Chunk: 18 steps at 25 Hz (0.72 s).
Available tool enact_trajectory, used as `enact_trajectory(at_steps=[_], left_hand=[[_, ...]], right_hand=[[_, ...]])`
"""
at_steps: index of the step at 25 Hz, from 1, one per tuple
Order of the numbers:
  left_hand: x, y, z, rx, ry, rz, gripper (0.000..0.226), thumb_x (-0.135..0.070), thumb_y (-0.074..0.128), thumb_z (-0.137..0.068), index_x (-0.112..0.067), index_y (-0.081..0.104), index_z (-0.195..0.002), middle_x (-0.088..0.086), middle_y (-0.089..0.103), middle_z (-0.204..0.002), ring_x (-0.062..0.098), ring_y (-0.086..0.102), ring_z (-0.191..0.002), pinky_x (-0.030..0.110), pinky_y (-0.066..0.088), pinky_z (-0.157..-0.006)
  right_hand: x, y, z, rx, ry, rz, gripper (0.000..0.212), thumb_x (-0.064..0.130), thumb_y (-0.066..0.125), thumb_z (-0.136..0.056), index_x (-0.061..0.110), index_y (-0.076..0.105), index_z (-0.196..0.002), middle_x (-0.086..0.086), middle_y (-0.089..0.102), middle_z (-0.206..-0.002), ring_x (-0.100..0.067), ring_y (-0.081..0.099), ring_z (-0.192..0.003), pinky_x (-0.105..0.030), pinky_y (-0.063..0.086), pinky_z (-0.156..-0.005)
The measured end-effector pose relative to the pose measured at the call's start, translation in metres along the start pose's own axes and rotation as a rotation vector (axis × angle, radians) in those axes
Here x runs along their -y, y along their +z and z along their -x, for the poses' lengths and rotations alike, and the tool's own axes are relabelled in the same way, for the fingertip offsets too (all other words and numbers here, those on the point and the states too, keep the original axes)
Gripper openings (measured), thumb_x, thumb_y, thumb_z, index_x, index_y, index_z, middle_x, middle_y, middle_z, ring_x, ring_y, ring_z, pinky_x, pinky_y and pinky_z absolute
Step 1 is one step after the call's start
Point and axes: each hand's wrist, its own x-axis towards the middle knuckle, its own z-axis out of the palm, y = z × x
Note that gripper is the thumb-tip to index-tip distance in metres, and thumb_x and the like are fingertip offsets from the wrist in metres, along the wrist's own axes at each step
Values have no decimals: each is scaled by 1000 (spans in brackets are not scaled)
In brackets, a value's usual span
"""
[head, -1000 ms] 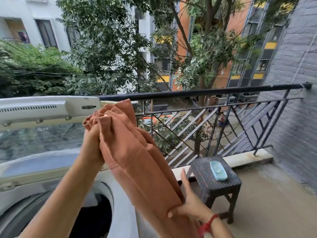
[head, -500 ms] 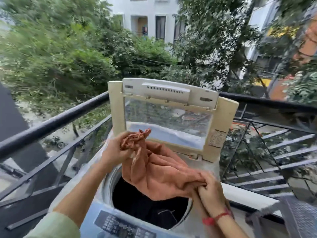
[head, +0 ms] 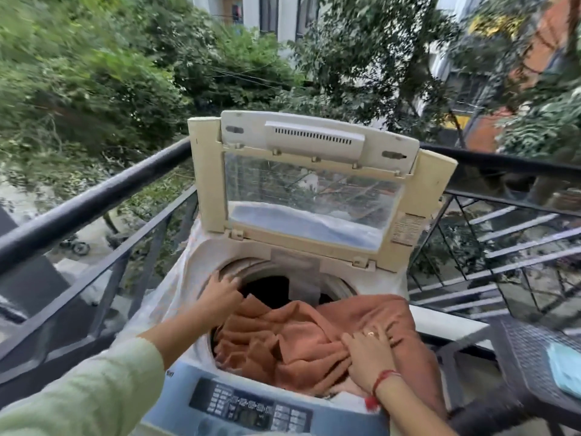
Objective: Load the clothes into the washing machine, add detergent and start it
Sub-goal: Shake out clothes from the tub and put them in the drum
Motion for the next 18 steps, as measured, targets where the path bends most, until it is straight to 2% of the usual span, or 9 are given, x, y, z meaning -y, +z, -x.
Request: enact_trajectory(at_steps=[1,2,4,6,8,10,13,16,18], left_hand=[[-12,-3,-3,123,24,-44,45,-28,46,-93,-22,43,-138,18,29,-148,36,23,-140,57,19,-110],[-26,-4,-9,174,60,-63,60,-30,50,-92,-19,27,-147,19,11,-155,38,4,-144,65,5,-110],[-57,-1,-27,143,120,40,92,-44,58,-86,-18,-1,-151,17,-8,-157,36,-14,-144,67,-6,-107],[-93,-6,-45,124,193,189,119,-59,66,-73,-18,-17,-148,14,-16,-157,35,-20,-143,67,-8,-106],[-133,-14,-63,153,256,303,139,-60,76,-60,-19,-27,-144,11,-20,-156,34,-20,-143,66,-6,-107],[-165,-23,-79,168,323,469,145,-54,81,-58,-21,-34,-140,8,-16,-157,31,-12,-145,62,0,-112],[-188,-25,-104,194,438,783,142,-35,82,-59,-23,-33,-141,13,11,-156,29,25,-141,41,24,-115],[-186,-17,-111,77,425,925,107,-25,67,-73,-31,-9,-148,10,39,-147,28,43,-131,25,35,-104],[-186,-13,-105,-20,355,875,78,-18,57,-77,-30,25,-147,5,53,-132,27,53,-119,28,43,-91]], right_hand=[[1,-5,2,24,-8,-73,55,33,47,-79,30,39,-133,-4,45,-140,-24,36,-133,-49,0,-113],[0,-11,4,37,-15,-171,68,44,51,-79,35,26,-141,-1,26,-152,-21,20,-142,-47,-6,-114],[-10,-19,14,8,18,-349,91,62,57,-73,44,3,-144,9,-12,-153,-12,-12,-141,-43,-9,-115],[-39,-28,29,-56,91,-391,108,69,60,-64,47,-14,-140,10,-28,-147,-13,-19,-139,-38,-5,-116],[-80,-33,44,19,214,-339,125,57,72,-60,39,-23,-138,2,-27,-151,-19,-11,-144,-38,3,-119],[-112,-26,52,180,332,-394,140,42,84,-55,31,-27,-139,-4,-27,-153,-22,-7,-145,-40,6,-119],[-128,-10,44,315,293,-591,150,36,90,-48,26,-28,-140,-3,-14,-156,-21,-2,-145,-37,10,-119],[-128,-10,39,405,240,-828,135,24,87,-58,27,-15,-146,10,18,-143,-13,20,-137,-24,20,-112],[-125,-3,44,308,273,-976,115,23,85,-61,28,10,-148,13,25,-139,-10,26,-134,-25,23,-111]])
